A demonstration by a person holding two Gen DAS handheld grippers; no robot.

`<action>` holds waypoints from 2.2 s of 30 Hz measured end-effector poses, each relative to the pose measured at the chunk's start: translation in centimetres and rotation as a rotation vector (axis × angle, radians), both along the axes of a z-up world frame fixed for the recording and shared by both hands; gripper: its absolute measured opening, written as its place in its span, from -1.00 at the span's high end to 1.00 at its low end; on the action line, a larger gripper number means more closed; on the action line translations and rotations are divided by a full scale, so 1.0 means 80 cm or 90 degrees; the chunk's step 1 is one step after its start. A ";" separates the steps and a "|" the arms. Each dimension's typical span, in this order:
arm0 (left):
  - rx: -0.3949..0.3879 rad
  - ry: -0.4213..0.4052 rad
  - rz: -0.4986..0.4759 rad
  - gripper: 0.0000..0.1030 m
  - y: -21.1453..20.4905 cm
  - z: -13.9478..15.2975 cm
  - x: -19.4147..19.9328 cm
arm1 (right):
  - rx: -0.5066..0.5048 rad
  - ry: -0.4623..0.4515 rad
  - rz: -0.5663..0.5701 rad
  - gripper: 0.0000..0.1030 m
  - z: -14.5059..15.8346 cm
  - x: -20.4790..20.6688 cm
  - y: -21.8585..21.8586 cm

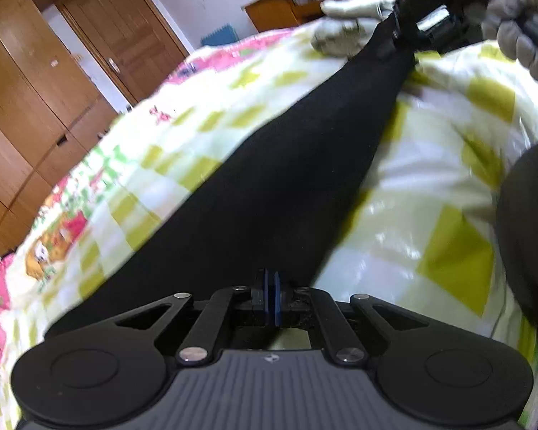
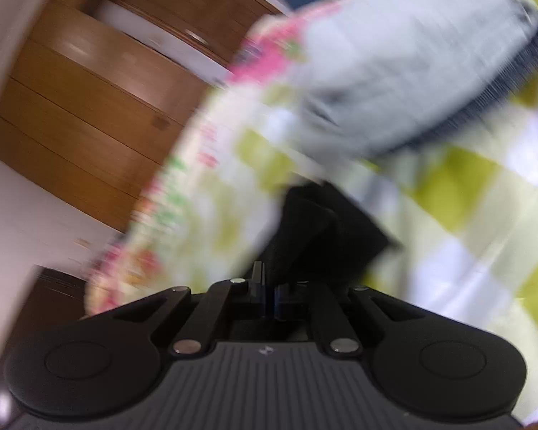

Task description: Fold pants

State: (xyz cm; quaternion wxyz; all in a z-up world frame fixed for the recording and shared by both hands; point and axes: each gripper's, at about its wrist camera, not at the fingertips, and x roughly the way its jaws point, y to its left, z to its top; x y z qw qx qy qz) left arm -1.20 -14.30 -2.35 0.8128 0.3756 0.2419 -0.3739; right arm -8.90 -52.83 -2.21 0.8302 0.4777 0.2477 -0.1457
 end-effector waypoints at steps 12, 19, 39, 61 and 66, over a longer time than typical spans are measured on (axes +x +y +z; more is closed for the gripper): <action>-0.010 0.007 -0.005 0.56 0.003 0.006 0.000 | -0.029 -0.139 0.043 0.88 0.078 0.027 -0.005; -0.012 0.014 0.000 0.55 0.006 0.002 0.000 | -0.061 -0.147 0.052 0.88 0.084 0.030 -0.004; -0.017 0.006 0.032 0.53 0.029 0.010 0.006 | 0.083 -0.063 -0.013 -0.29 -0.006 0.008 0.002; -0.027 0.010 0.083 0.44 0.061 0.002 0.007 | 0.116 -0.088 0.009 0.82 0.037 0.068 0.002; -0.045 -0.027 0.079 0.42 0.062 0.031 0.019 | 0.060 -0.257 0.108 0.82 0.171 0.115 0.041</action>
